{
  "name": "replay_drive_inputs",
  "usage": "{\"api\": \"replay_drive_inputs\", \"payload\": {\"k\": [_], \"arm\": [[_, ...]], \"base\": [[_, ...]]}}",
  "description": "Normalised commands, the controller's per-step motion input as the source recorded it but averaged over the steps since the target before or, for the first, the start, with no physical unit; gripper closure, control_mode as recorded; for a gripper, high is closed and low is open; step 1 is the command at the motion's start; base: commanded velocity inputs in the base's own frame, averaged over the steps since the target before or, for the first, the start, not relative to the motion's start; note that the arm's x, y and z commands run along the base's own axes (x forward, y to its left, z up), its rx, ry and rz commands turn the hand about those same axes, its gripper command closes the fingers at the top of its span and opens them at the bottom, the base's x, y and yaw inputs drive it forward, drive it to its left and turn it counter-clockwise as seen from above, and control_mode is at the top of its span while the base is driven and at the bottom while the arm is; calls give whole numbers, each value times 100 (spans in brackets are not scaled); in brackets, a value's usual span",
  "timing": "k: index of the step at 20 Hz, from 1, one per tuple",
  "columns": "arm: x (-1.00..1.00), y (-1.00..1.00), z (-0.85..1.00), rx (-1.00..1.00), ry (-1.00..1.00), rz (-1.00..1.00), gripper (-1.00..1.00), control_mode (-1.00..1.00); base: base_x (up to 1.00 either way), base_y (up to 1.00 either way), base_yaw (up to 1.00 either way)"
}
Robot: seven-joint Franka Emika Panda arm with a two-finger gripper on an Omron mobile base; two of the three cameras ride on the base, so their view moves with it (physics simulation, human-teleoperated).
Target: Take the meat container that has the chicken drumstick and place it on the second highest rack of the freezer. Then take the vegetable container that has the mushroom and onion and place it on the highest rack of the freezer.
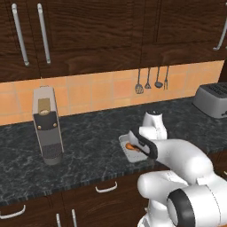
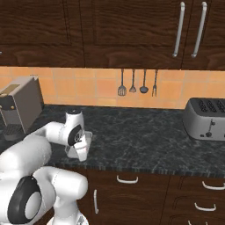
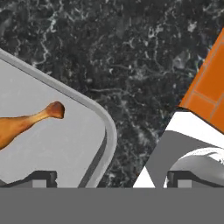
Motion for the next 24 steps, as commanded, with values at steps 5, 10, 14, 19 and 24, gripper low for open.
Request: {"api": "replay_drive_inputs", "payload": {"k": [5, 10, 14, 19, 24], "arm": [[22, 0, -41, 0, 12, 0, -100, -100], [-14, 6, -59, -3, -2, 0, 100, -100], [-24, 1, -42, -2, -12, -2, 100, -100], [-41, 0, -12, -3, -20, -7, 100, -100], [-30, 0, 0, 0, -17, -12, 100, -100]], "base": [[0, 0, 0], [0, 0, 0], [0, 0, 0], [0, 0, 0], [0, 0, 0]]}}
